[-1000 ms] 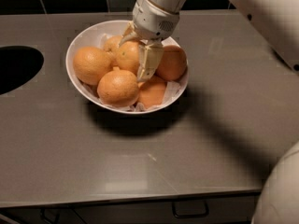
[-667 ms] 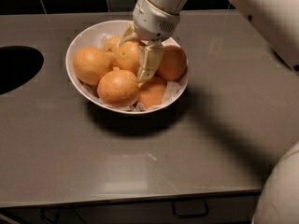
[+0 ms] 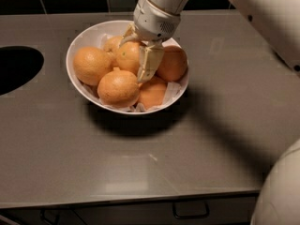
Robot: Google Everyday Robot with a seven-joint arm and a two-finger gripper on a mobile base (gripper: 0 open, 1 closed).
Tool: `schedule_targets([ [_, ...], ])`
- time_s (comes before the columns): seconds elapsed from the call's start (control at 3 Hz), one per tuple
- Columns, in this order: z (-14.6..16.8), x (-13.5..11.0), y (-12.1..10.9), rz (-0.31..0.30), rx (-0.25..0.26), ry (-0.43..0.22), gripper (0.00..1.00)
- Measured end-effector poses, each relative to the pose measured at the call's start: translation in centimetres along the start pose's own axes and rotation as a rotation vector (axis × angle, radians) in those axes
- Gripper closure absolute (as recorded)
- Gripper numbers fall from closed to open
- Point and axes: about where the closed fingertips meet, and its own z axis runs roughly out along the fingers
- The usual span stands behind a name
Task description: Pick orange from white bowl
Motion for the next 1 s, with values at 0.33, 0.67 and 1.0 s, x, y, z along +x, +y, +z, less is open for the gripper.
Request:
schedule_targets([
  [0.33, 0.00, 0.00, 0.00, 0.000, 0.000, 0.000, 0.78],
  [0.67, 0.00, -0.34, -0.41, -0.038, 0.013, 0.003, 0.99],
  [1.0, -0.48, -0.81, -0.70, -0.074, 0.020, 0.010, 1.00],
])
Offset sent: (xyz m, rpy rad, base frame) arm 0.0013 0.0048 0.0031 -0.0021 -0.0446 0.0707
